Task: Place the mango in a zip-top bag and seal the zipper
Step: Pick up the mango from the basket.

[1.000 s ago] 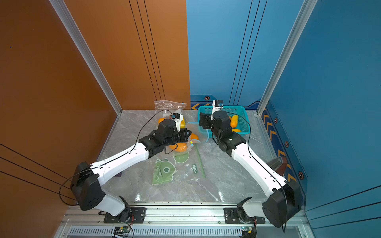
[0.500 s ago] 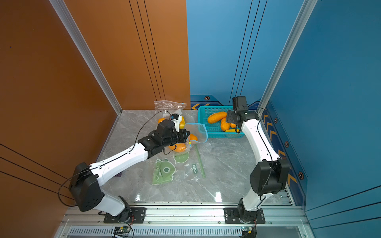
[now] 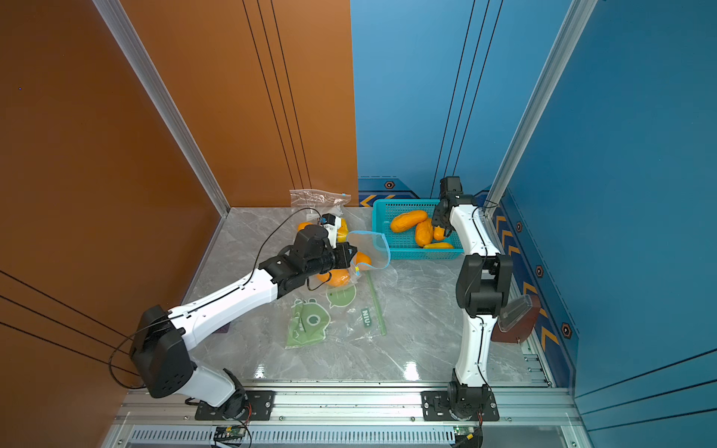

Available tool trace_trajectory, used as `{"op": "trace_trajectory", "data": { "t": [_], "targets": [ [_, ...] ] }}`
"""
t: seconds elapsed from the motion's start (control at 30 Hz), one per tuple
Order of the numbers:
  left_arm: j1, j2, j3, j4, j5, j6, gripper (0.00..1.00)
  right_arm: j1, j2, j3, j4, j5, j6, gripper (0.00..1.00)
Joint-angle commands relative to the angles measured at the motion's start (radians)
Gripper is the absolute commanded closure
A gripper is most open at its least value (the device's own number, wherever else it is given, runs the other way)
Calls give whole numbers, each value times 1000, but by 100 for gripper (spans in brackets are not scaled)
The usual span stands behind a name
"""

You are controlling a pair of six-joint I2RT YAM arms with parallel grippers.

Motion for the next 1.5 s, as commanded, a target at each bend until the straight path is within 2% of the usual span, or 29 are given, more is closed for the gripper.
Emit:
{"op": "trace_trajectory", "data": {
  "t": [0.0, 0.23, 0.53, 0.83, 1.3, 1.37, 1.47],
  "targets": [
    [11, -10, 2, -11, 17, 7, 100, -8, 74, 75, -36, -5, 2, 45],
    [11, 1, 5, -10, 25, 4, 100, -22, 216, 204, -38, -11, -5, 47],
    [10, 21, 21, -11, 40, 1, 100, -57, 312, 263, -37, -78, 10, 46],
    [8, 46, 36, -14, 47, -2, 100, -63, 356, 286, -19, -138, 11, 41],
    [8, 52, 39, -18, 49, -5, 100, -71, 424, 322, -16, -145, 5, 37],
    [6, 54, 39, -18, 50, -6, 100, -71, 425, 325, -15, -146, 2, 38],
    [6, 55, 42, -18, 49, -4, 100, -71, 418, 323, -16, -154, 0, 47]
  ]
}}
